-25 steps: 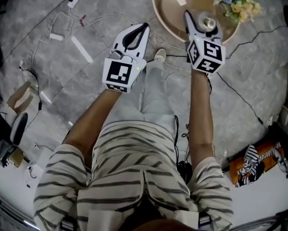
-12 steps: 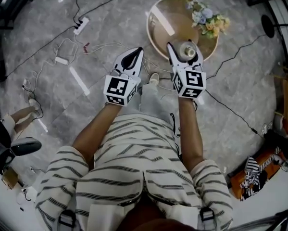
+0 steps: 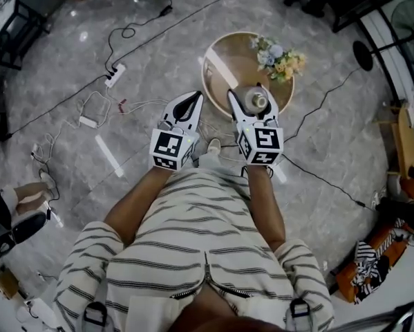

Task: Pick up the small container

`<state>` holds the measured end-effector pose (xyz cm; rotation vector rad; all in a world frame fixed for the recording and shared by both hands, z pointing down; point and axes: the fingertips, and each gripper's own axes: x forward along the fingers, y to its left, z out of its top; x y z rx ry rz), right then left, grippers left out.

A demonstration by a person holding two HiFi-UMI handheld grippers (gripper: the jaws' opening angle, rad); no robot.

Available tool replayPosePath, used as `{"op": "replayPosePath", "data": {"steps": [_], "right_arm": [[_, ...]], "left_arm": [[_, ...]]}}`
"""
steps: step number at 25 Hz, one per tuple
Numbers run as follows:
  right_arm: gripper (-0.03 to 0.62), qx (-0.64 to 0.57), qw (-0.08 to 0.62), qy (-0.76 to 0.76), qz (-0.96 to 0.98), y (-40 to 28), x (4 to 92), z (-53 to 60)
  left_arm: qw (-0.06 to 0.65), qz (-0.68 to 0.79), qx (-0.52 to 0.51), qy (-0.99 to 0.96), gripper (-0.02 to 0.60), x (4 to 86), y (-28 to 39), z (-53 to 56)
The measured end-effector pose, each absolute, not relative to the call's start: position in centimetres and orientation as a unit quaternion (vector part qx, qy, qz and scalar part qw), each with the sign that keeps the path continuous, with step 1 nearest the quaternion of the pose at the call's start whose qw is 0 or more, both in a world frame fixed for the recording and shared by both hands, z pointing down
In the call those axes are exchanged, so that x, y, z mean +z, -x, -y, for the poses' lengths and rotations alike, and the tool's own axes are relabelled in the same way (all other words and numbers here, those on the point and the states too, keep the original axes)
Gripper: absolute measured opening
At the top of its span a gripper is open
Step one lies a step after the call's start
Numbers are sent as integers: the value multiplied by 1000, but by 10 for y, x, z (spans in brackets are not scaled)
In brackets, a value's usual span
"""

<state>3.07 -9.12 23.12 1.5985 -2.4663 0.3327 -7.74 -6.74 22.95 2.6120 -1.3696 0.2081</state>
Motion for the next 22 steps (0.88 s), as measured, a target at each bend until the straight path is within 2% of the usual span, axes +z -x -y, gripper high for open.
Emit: {"op": "replayPosePath", "data": {"steps": [6, 22], "right_arm": [[339, 85, 77, -548, 829, -37, 202, 97], [339, 94, 54, -561, 820, -51, 201, 96]], "left_arm": [[69, 454, 49, -887, -2, 205, 72, 80], [58, 439, 35, -896, -2, 199, 56, 88]]}}
